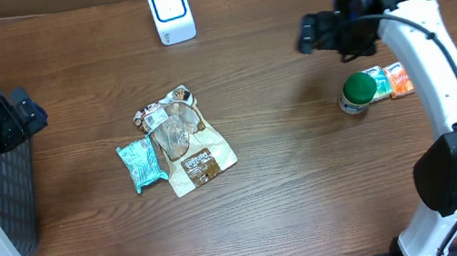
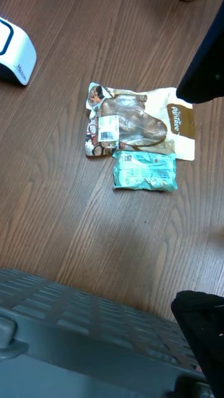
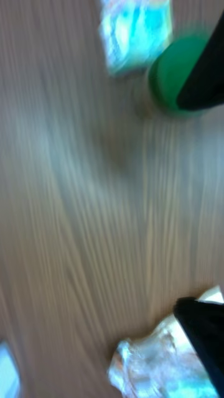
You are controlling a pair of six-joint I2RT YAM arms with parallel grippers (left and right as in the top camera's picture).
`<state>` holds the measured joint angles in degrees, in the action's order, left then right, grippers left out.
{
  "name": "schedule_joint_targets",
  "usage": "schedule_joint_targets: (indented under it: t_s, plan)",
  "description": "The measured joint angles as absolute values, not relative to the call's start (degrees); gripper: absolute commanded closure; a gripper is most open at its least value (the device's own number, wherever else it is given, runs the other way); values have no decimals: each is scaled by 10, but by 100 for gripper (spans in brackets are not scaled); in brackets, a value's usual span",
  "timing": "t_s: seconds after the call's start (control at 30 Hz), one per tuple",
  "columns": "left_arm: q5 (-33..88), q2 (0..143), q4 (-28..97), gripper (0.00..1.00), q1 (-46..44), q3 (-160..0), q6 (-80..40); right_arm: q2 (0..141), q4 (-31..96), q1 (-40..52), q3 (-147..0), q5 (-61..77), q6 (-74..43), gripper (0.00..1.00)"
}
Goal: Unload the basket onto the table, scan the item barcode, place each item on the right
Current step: 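Carry the jar right and set it down near the Kleenex packs, release, then move the right gripper to the clear bag and grasp its edge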
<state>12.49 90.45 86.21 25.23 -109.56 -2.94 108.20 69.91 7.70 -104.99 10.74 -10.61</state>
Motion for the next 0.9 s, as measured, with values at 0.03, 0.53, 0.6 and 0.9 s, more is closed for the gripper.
schedule_joint_targets:
  t_s: [0.03,0.53,0.6,0.9]
  plan:
    - [125,905,862,0,252,-1096,-29,1082,692,85,-1050,124,-103,0]
    - [125,905,862,0,252,-1096,-29,1258,607,203,-1023,328,-33,4]
    - [125,905,862,0,252,-1096,-29,1284,605,214,-1019,350,-27,4]
    - [125,905,862,0,252,-1096,-29,1329,580,254,-1018,414,-12,6]
